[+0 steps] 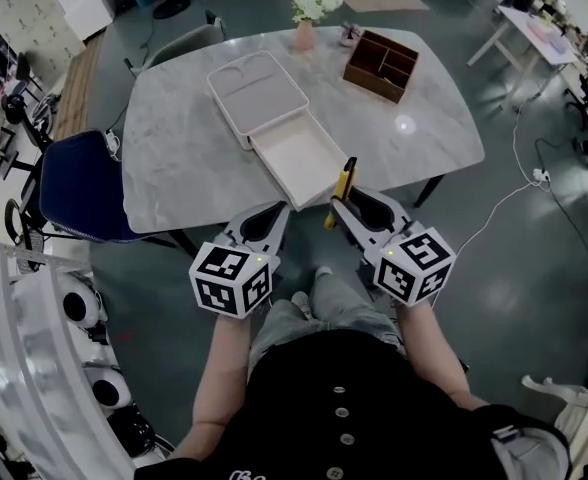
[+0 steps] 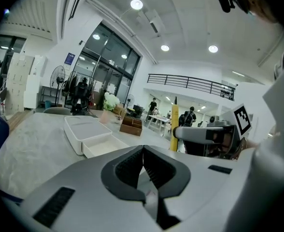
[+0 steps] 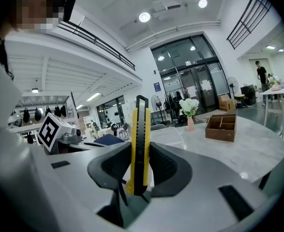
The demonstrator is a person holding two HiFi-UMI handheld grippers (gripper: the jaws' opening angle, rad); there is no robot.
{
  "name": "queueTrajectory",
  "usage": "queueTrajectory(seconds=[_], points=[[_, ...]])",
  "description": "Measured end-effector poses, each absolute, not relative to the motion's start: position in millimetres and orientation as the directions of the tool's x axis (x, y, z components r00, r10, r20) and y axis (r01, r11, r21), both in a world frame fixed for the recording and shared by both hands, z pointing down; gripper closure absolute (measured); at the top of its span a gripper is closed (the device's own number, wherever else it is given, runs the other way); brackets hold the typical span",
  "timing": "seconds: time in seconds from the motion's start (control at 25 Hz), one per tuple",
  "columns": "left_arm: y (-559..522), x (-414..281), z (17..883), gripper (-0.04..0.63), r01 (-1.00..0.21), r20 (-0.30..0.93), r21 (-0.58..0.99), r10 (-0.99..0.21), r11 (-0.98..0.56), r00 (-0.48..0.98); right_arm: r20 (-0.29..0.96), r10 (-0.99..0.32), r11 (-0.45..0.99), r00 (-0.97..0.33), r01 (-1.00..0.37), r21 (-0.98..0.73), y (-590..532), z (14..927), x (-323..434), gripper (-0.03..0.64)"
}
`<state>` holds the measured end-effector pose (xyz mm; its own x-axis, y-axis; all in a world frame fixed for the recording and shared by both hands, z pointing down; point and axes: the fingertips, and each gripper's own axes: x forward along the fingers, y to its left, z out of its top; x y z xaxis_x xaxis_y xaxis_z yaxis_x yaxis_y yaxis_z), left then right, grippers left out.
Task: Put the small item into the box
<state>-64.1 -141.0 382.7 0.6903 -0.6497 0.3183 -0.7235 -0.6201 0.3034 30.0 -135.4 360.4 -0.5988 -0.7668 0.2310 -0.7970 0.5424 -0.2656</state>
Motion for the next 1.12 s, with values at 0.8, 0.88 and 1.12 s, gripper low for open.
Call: queueTrajectory(seconds=[0.8,0.88,1.12], points=[[-223,-67,404,0.577,-0.791,0.353,0.324,-0.71,-0.518,0.61,0.284,-0.641,0.663,-0.713,-0.701,-0.262,-236,383,13,0.497],[-238,-65,402,0.577,-0.801,0.353,0.317,-0.72,-0.509,0.597,0.28,-0.63,0.674,-0.724,-0.689,-0.266,-254,383,16,0.498],[-278,-64,400,0.577,-0.839,0.357,0.3,-0.762,-0.454,0.54,0.264,-0.591,0.711,-0.762,-0.647,-0.276,-300,384,20,0.498]])
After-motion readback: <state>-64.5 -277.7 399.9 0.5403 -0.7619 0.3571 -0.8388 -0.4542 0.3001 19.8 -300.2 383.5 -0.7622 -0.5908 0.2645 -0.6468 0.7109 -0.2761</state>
